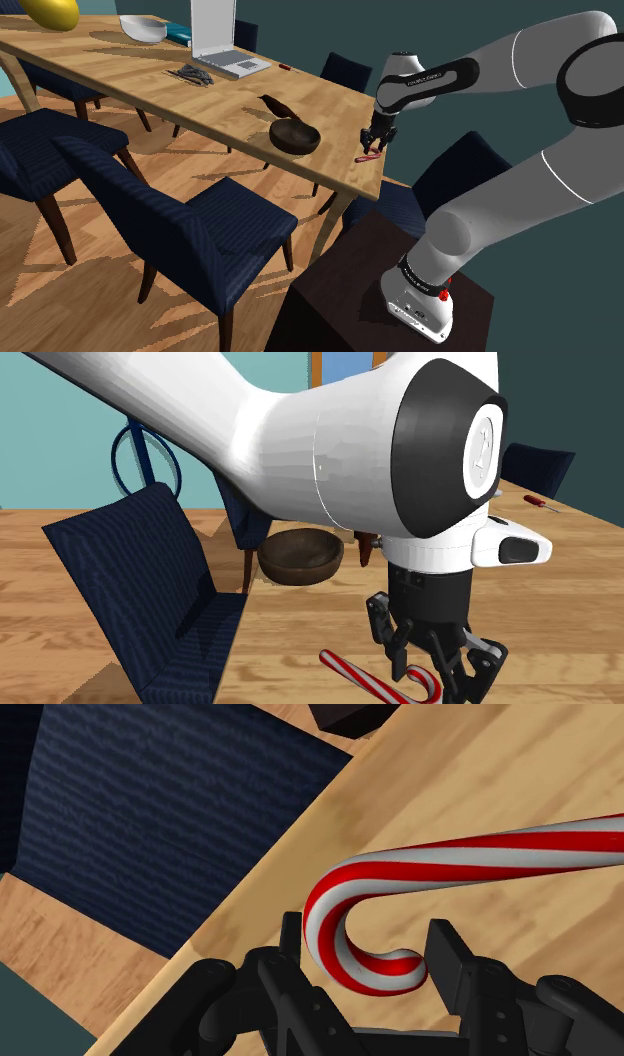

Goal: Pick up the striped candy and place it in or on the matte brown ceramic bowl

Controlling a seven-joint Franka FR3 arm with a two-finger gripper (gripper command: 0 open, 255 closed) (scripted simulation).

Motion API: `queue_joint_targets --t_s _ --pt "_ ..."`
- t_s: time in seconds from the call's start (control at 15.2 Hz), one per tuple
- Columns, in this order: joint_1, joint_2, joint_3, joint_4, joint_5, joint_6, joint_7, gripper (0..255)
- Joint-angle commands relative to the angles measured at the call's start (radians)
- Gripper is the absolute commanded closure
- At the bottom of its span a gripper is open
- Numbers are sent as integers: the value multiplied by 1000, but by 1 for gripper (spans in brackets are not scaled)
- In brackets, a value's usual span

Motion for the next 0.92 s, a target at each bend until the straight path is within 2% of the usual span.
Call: queue_joint_targets --t_s 0.0,0.86 --pt "0 -7 1 7 1 -15 -2 255" --pt "6 -79 17 124 20 -203 -29 255"
